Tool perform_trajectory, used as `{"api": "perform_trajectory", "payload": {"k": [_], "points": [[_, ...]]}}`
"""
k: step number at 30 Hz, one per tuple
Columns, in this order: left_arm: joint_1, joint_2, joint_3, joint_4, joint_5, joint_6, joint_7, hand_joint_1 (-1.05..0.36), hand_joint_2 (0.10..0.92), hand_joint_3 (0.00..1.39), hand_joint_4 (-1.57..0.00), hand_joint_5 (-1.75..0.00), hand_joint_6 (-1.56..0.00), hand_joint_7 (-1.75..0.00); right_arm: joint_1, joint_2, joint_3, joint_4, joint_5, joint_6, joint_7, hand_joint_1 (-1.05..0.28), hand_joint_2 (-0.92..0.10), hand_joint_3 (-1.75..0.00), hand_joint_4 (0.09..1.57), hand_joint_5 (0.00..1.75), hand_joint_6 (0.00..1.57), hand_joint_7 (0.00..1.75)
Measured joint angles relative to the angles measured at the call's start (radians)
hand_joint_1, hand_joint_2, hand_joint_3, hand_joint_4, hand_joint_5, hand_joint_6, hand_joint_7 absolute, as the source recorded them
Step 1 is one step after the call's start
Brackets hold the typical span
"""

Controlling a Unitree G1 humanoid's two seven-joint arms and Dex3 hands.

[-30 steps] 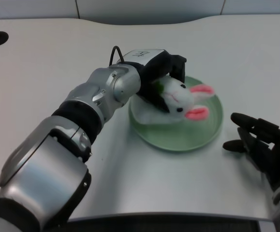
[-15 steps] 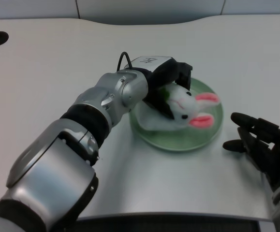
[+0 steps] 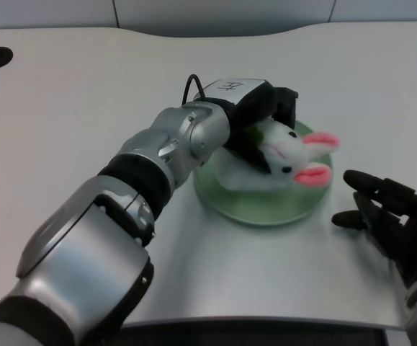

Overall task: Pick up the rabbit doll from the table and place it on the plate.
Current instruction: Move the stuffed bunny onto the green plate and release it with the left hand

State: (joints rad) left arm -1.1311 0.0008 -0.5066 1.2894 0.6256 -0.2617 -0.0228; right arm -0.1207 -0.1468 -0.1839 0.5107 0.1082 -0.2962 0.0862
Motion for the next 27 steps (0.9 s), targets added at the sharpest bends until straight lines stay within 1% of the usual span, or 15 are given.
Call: {"api": "perform_trajectory", "payload": {"k": [3, 5, 8, 12, 17, 20, 23, 24, 25, 27], "points": [[-0.001, 0.000, -0.010, 0.004, 0.017, 0.002, 0.020, -0.08, 0.913, 0.04, -0.78, -1.75, -0.61, -1.75, 0.000, 0.004, 0.000, 0.000, 0.001, 0.000, 0.002, -0.41, -0.92, -0.17, 0.87, 0.85, 1.04, 0.00], [-0.001, 0.001, -0.026, 0.008, 0.037, 0.008, 0.048, -0.06, 0.919, 0.05, -0.77, -1.75, -0.61, -1.75, 0.001, 0.006, 0.000, -0.001, 0.003, 0.000, 0.002, -0.41, -0.92, -0.17, 0.87, 0.85, 1.04, 0.00], [-0.001, 0.003, -0.042, 0.013, 0.057, 0.009, 0.087, -0.06, 0.921, 0.07, -0.76, -1.75, -0.60, -1.75, 0.007, 0.007, 0.002, -0.011, -0.003, 0.000, -0.002, -0.41, -0.92, -0.17, 0.87, 0.85, 1.03, 0.00], [-0.001, 0.006, -0.059, 0.016, 0.077, 0.007, 0.115, -0.08, 0.921, 0.11, -0.78, -1.75, -0.59, -1.75, 0.011, 0.007, 0.002, -0.014, -0.004, 0.000, -0.002, -0.41, -0.92, -0.17, 0.87, 0.85, 1.03, 0.00], [-0.001, 0.010, -0.070, 0.017, 0.091, -0.017, 0.169, -0.11, 0.919, 0.15, -0.78, -1.75, -0.58, -1.75, 0.016, 0.009, 0.003, -0.026, -0.003, 0.003, -0.002, -0.39, -0.92, -0.17, 0.86, 0.85, 1.02, 0.00], [-0.001, 0.011, -0.073, 0.022, 0.092, -0.020, 0.176, -0.11, 0.917, 0.15, -0.75, -1.75, -0.55, -1.75, 0.016, 0.009, 0.003, -0.029, -0.003, 0.012, -0.002, -0.40, -0.92, -0.17, 0.86, 0.85, 1.02, 0.00], [-0.001, 0.011, -0.080, 0.030, 0.097, -0.020, 0.182, -0.12, 0.917, 0.14, -0.75, -1.75, -0.55, -1.75, 0.017, 0.009, 0.003, -0.031, -0.003, 0.015, -0.002, -0.40, -0.92, -0.17, 0.86, 0.85, 1.02, 0.00], [-0.001, 0.011, -0.080, 0.031, 0.098, -0.020, 0.182, -0.22, 0.878, 0.11, -0.71, -1.75, -0.50, -1.74, 0.017, 0.009, 0.003, -0.031, -0.002, 0.015, -0.002, -0.40, -0.92, -0.17, 0.86, 0.85, 1.03, 0.00], [-0.001, 0.011, -0.080, 0.031, 0.097, -0.020, 0.182, -0.29, 0.862, 0.07, -0.65, -1.74, -0.50, -1.60, 0.017, 0.009, 0.003, -0.031, -0.002, 0.015, -0.001, -0.40, -0.92, -0.17, 0.86, 0.86, 1.03, 0.00], [-0.001, 0.011, -0.080, 0.031, 0.097, -0.020, 0.176, -0.33, 0.857, 0.04, -0.61, -1.74, -0.51, -1.51, 0.017, 0.009, 0.003, -0.031, -0.001, 0.015, 0.001, -0.40, -0.92, -0.17, 0.86, 0.86, 1.03, 0.00]]}}
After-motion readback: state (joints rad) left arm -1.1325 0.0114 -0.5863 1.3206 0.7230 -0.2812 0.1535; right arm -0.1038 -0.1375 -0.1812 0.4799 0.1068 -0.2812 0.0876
